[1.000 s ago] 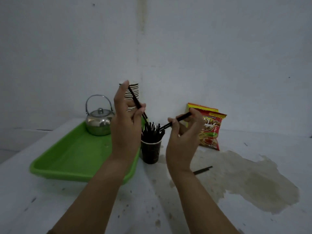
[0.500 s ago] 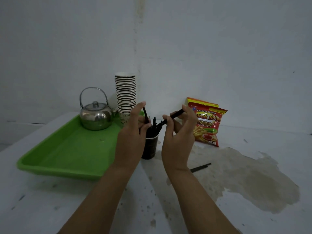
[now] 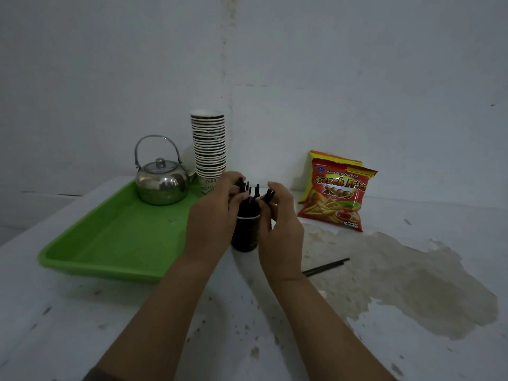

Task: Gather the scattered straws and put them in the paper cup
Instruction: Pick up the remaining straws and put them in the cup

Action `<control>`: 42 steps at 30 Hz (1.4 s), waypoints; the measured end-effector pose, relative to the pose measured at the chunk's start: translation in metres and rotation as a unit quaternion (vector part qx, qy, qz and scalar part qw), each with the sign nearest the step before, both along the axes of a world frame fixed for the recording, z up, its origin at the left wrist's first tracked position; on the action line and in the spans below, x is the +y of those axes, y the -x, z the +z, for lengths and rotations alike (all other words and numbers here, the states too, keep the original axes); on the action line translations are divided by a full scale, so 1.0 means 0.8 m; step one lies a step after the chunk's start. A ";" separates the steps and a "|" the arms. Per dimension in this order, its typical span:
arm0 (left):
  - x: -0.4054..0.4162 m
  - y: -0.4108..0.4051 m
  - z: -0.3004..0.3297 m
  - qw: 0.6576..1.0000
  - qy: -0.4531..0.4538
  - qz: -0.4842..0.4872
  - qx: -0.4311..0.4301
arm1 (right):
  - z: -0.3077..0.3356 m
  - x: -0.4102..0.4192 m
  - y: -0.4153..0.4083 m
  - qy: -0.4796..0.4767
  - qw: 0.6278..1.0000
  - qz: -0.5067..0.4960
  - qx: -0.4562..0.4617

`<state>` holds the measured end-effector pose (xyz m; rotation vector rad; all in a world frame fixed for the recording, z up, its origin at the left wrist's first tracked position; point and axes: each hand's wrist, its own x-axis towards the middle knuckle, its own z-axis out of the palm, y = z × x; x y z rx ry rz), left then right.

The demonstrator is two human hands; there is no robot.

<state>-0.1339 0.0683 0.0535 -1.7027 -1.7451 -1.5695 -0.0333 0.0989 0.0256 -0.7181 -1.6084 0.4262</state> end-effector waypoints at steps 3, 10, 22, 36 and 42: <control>-0.001 0.003 0.001 1.000 0.000 0.007 0.019 | -0.002 0.003 0.000 -0.009 1.000 -0.030 -0.004; 0.001 0.006 0.001 0.999 0.011 0.024 0.030 | -0.005 0.008 -0.001 -0.044 0.993 -0.081 -0.068; 0.004 0.010 -0.001 0.999 0.011 0.004 0.033 | -0.006 0.012 0.000 -0.083 0.981 -0.076 -0.157; -0.018 -0.057 0.017 0.989 -0.101 -0.041 0.102 | 0.028 0.038 -0.094 0.145 0.947 -0.007 -0.286; -0.021 -0.119 -0.047 0.968 0.075 -0.143 0.194 | -0.002 0.021 -0.157 0.193 0.900 -0.043 -0.390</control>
